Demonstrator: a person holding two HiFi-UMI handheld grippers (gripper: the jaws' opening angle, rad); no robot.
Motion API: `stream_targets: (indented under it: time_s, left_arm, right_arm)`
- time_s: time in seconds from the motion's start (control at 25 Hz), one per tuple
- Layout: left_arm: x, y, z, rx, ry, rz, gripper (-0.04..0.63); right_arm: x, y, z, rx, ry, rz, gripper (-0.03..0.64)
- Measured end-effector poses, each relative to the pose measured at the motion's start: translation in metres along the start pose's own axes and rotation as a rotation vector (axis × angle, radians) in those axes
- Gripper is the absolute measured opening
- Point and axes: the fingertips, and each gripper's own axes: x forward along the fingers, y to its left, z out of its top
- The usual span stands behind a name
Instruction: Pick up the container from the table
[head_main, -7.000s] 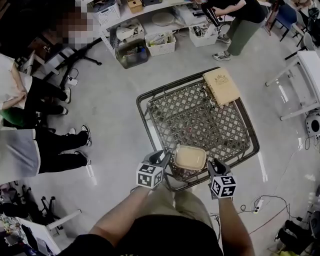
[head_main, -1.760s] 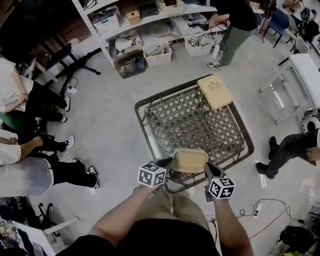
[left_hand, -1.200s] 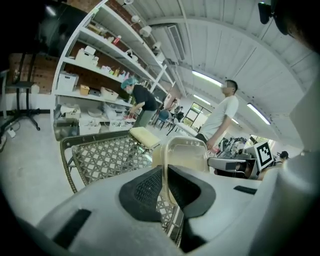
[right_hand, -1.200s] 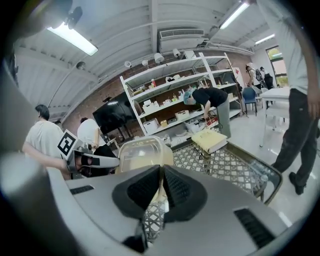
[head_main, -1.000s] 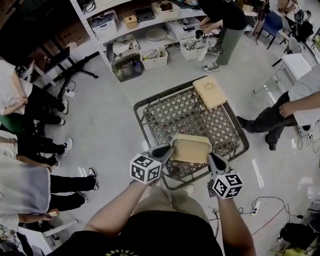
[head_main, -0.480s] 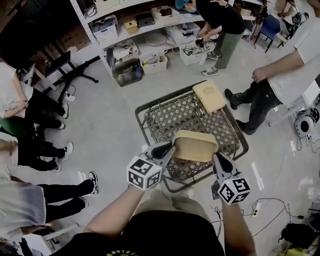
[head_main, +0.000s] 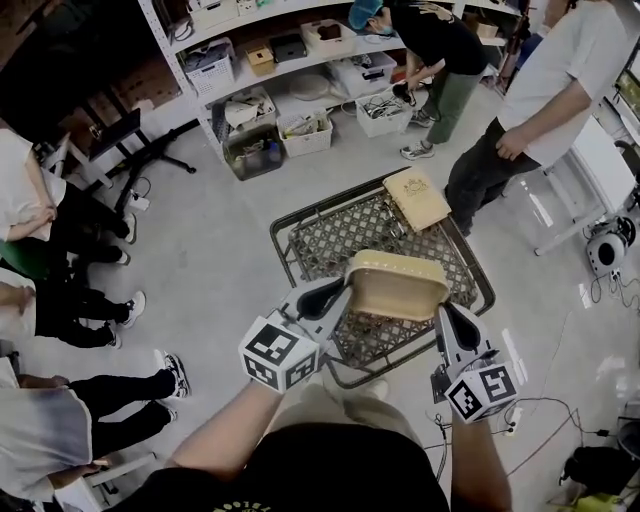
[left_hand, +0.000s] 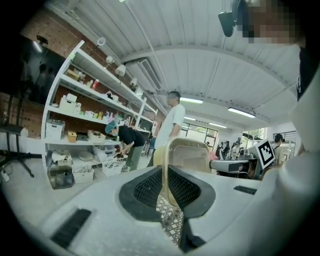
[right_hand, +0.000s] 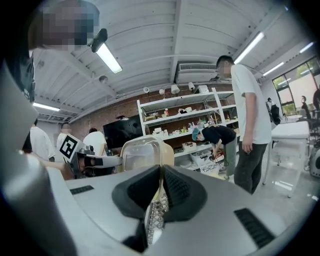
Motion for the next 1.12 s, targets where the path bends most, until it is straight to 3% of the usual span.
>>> stream_targets:
  time_s: [0.2, 1.12]
  left_arm:
    - [-0.007, -0.005, 0.023, 0.033, -0.039, 0.016, 0.037]
    - [-0.028, -0.024, 0.11, 0.121, -0.202, 0.028, 0.037]
  right_arm:
    - [-0.006, 0.009, 0.024, -0.052, -0.036, 0.002, 0.026]
    - [-0.018, 0.029, 0.105, -0.084, -0.165, 0.013, 0.026]
